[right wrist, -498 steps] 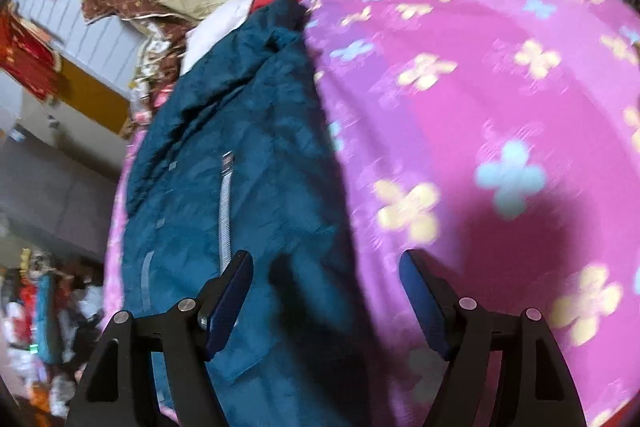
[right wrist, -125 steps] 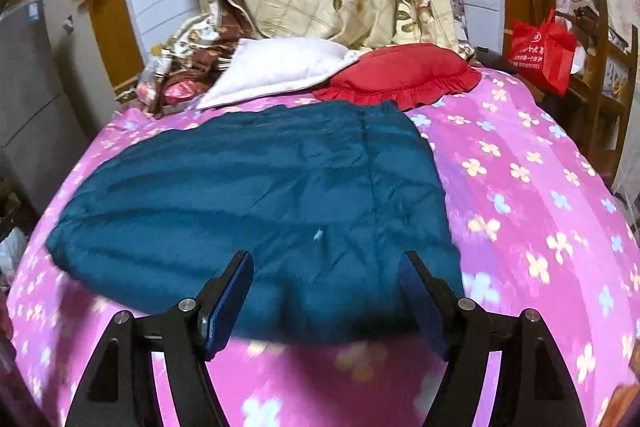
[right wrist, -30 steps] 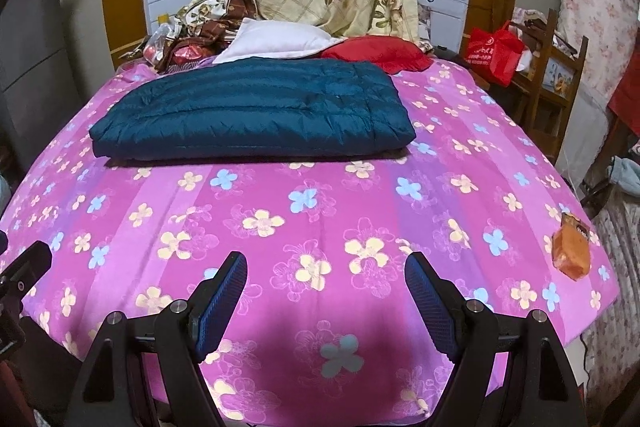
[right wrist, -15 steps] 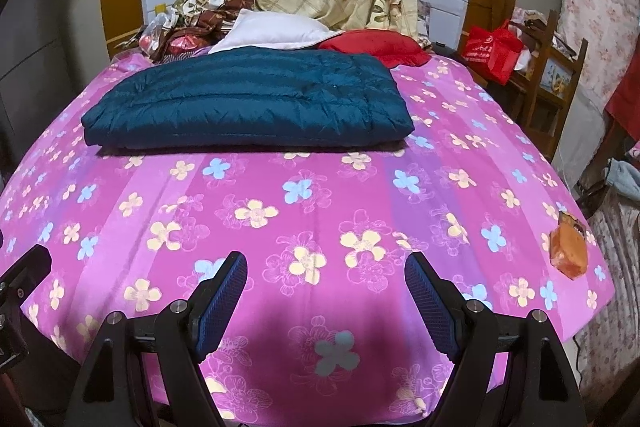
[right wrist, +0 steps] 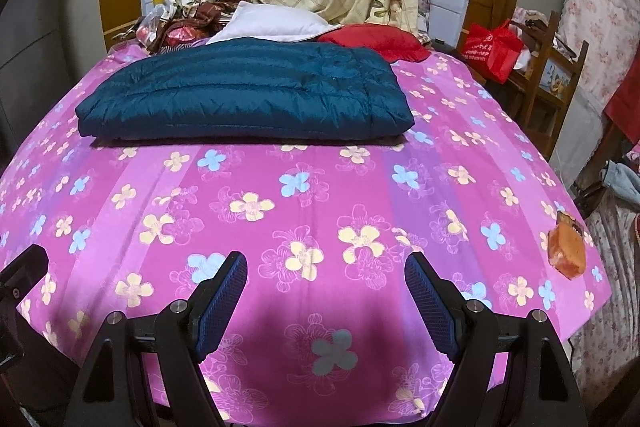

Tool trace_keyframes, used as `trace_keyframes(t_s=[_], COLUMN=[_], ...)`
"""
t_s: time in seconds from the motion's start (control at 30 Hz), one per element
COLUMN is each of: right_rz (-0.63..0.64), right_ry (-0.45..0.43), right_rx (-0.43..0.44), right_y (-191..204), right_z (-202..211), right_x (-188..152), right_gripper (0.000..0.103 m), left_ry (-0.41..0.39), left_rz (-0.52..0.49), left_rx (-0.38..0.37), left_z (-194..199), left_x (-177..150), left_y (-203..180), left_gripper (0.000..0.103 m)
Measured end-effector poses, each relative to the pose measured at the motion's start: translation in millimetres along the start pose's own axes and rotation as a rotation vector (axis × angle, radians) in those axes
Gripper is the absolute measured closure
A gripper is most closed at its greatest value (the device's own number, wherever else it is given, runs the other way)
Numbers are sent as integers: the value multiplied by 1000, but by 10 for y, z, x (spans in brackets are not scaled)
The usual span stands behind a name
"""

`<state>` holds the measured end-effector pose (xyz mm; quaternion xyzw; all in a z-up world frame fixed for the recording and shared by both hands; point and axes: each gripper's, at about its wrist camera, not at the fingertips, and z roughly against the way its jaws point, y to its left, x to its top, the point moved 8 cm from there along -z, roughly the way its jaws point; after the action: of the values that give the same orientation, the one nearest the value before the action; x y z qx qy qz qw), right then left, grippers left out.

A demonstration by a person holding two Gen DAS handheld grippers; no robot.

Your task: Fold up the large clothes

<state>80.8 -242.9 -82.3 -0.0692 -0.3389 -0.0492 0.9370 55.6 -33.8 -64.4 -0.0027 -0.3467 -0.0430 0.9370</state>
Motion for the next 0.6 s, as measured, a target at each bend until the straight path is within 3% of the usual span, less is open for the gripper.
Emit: trace_keyframes(t_s=[0.6], right_rz=[4], right_ry=[11], right_rx=[-1], right_y=[19], right_z=[-45], right_x=[-47], right_gripper=[24], left_ry=[26], left_rz=[6], left_rx=[-14], left_z=[-69], left_x=[-62], left_y=[-18], left_gripper=[1])
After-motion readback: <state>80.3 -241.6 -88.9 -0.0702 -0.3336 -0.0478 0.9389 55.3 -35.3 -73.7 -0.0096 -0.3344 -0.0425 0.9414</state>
